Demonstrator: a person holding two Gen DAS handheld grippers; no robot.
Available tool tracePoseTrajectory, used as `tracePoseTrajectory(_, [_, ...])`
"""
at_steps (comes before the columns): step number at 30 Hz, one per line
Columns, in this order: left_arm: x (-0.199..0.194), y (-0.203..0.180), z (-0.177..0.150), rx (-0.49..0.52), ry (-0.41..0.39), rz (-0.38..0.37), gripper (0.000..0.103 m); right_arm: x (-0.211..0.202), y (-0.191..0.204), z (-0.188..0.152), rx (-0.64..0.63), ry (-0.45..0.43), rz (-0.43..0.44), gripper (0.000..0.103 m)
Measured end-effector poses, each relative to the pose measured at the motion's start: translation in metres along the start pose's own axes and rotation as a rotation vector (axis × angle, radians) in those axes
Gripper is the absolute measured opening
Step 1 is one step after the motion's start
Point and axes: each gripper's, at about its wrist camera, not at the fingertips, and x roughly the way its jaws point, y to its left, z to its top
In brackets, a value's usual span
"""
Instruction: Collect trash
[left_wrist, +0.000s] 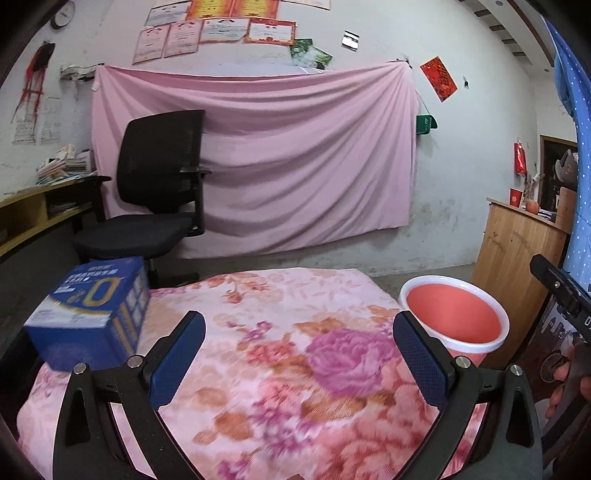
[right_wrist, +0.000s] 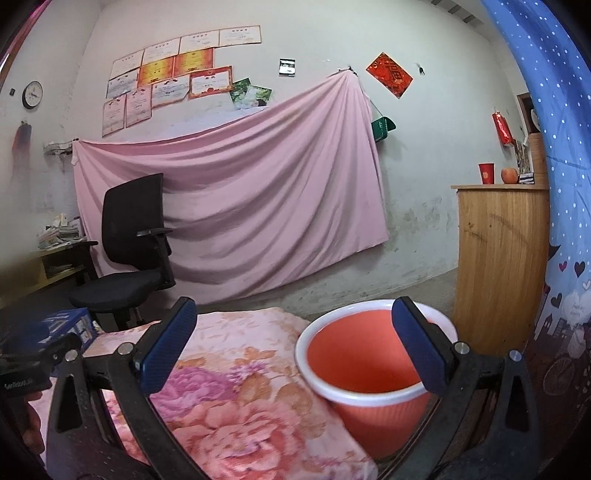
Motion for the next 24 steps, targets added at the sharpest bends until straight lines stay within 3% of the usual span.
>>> tracePoseTrajectory(10, [-0.041, 0.025, -0.017, -0.004, -0.040, 0.036, 0.100, -0.030, 0.032, -0.023, -0.065, 0.028, 0.033, 0.103])
tracePoseTrajectory(24, [-0.088, 0.043, -0.040, -0.038, -0.070, 0.068, 0.100, -0.078, 0.058, -0.030, -0.079, 0.037, 0.063, 0.103])
